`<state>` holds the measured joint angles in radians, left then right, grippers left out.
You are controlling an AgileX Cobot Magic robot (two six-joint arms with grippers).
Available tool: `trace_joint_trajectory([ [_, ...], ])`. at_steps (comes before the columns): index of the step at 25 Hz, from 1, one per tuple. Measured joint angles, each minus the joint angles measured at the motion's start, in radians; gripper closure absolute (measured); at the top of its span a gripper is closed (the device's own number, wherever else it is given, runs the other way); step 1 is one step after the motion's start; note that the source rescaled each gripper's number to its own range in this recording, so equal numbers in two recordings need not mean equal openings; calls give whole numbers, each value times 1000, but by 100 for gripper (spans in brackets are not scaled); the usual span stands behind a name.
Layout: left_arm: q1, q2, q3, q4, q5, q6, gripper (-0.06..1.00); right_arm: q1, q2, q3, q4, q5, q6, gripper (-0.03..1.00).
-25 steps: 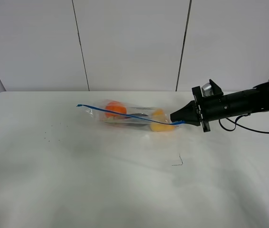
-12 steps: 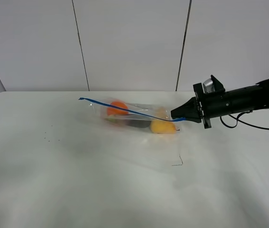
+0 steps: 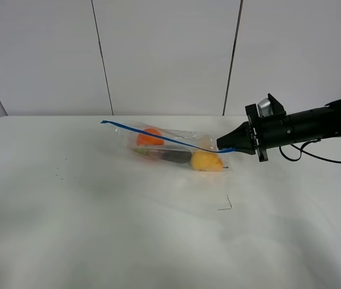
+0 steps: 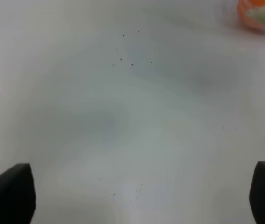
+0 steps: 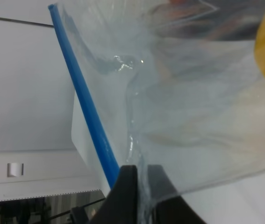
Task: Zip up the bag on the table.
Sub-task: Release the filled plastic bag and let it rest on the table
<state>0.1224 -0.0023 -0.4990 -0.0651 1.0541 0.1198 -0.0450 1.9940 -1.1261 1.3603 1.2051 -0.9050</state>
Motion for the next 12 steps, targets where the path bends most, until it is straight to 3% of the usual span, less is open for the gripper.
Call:
trace_joint_trajectory([
  [12,0,0,0,0,-1,0,-5,0,0,0,0,0,0,97],
])
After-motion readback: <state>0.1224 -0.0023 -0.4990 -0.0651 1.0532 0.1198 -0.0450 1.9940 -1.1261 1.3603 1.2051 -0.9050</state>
